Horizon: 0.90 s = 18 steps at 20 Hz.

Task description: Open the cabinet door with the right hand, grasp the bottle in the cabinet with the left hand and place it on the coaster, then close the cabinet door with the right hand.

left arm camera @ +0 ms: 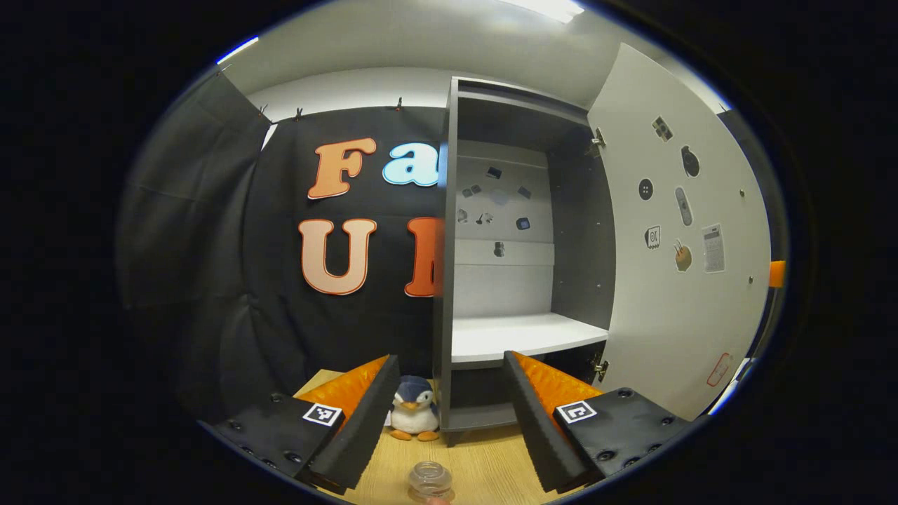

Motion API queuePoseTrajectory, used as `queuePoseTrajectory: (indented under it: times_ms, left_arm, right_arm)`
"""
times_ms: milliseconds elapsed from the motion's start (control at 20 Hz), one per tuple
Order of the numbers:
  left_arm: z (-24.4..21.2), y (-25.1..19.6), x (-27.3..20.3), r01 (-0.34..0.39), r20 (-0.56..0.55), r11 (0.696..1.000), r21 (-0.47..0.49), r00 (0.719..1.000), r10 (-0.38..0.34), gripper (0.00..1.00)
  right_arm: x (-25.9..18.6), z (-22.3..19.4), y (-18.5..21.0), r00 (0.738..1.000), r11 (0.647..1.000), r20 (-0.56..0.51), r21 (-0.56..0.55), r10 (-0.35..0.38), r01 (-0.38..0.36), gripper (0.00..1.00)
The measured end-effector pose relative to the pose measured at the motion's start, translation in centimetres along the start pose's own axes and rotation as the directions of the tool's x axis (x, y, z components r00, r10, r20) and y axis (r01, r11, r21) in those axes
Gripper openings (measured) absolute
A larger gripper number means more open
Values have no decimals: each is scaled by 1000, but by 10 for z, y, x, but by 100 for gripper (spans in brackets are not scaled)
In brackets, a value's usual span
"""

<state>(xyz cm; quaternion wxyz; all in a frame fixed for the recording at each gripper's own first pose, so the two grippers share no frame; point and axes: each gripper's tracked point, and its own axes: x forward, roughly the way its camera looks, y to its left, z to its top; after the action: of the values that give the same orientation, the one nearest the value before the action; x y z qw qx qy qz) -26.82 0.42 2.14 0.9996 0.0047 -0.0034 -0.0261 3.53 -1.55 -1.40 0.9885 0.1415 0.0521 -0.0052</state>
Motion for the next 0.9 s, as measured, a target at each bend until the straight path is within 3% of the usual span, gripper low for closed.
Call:
queuePoseTrajectory:
  times_ms: [300,350,400,550,700,900]
  left_arm:
    - [-8,46,12,-61,-11,998,-31,998,60,95]
    - [-9,53,14,-68,-13,997,-33,998,68,95]
    - [-10,60,15,-78,-13,996,-35,997,77,95]
    - [-9,81,19,-101,-8,994,-38,995,100,95]
    - [-9,100,23,-116,-3,993,-30,993,116,96]
    - [-10,122,30,-128,0,992,-17,992,128,96]
  right_arm:
    - [48,-8,66,992,991,-23,48,123,-122,88]
    - [55,-9,77,990,990,-26,47,136,-135,80]
    - [63,-12,88,989,989,-28,38,145,-144,88]
    - [88,-16,119,984,984,-29,21,176,-176,87]
    - [112,-24,141,980,981,-27,0,195,-195,96]
    - [132,-27,154,980,980,-24,-18,199,-200,92]
